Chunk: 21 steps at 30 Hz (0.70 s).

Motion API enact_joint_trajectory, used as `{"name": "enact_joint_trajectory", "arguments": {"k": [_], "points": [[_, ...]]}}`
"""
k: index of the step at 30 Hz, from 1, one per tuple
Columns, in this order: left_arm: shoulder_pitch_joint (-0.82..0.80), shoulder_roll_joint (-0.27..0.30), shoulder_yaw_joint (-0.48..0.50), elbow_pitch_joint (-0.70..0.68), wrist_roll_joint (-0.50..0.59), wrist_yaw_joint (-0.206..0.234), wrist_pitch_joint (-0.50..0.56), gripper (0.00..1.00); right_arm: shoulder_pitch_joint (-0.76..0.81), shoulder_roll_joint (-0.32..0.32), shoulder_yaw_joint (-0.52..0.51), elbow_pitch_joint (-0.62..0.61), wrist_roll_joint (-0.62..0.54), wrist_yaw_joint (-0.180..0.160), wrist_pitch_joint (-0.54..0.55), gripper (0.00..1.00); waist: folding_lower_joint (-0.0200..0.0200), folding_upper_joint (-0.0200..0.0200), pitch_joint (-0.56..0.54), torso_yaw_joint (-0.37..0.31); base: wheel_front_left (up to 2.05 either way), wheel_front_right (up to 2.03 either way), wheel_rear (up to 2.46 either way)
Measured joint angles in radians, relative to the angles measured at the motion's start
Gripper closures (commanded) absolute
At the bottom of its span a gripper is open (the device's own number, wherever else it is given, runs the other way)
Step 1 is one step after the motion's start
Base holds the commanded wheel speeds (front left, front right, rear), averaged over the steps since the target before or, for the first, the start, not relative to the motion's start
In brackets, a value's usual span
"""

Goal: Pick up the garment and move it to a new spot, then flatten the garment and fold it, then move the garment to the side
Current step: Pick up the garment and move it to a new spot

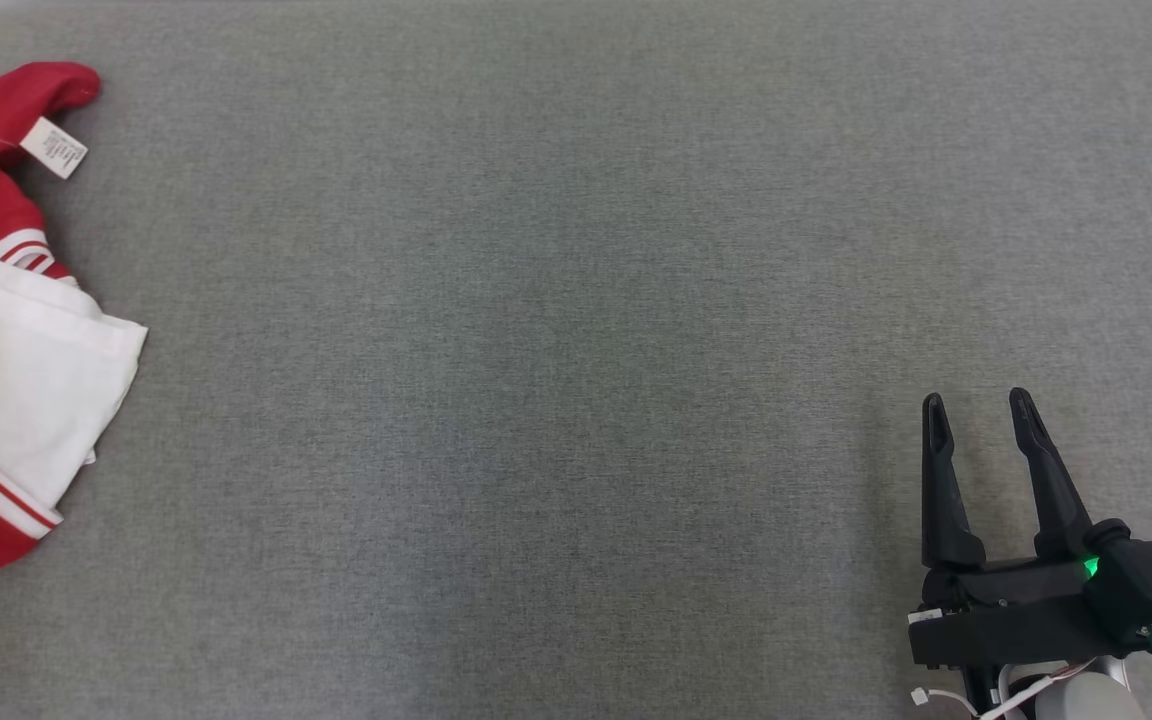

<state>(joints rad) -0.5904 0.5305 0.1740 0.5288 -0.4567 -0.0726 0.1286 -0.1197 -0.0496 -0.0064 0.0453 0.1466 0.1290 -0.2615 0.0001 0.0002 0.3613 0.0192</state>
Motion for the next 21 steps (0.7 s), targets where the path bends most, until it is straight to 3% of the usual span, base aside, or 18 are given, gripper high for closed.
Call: {"name": "enact_joint_trajectory", "arguments": {"k": [11, 12, 13, 14, 21], "points": [[0.006, -0.01, -0.038, 0.142, -0.026, -0.007, 0.111, 0.0, 0.0, 0.0, 0.002, -0.002, 0.0, 0.0, 0.0, 0.0, -0.0002, 0.0, -0.011, -0.031, 0.0, 0.0, 0.0], [0.005, -0.01, -0.042, 0.158, -0.024, -0.007, 0.112, 0.08, 0.0, 0.0, 0.002, -0.002, 0.0, 0.0, -0.002, 0.0, -0.0001, 0.0, -0.012, -0.034, 0.0, 0.0, 0.0], [0.004, -0.01, -0.044, 0.171, -0.024, -0.007, 0.112, 0.65, 0.0, 0.0, 0.003, -0.002, 0.0, 0.0, -0.002, 0.0, -0.0002, 0.0, -0.012, -0.036, 0.0, 0.0, 0.0], [0.002, -0.009, -0.048, 0.18, -0.022, -0.007, 0.106, 1.0, 0.0, 0.0, 0.005, -0.002, 0.0, 0.0, -0.002, 0.0, -0.0001, 0.0, -0.013, -0.038, 0.0, 0.0, 0.0], [-0.037, -0.004, -0.056, 0.184, 0.001, 0.002, -0.032, 1.0, 0.018, 0.0, -0.006, 0.001, 0.003, 0.0, -0.003, 0.0, -0.0001, -0.0001, -0.046, -0.033, 0.0, 0.0, 0.0]]}}
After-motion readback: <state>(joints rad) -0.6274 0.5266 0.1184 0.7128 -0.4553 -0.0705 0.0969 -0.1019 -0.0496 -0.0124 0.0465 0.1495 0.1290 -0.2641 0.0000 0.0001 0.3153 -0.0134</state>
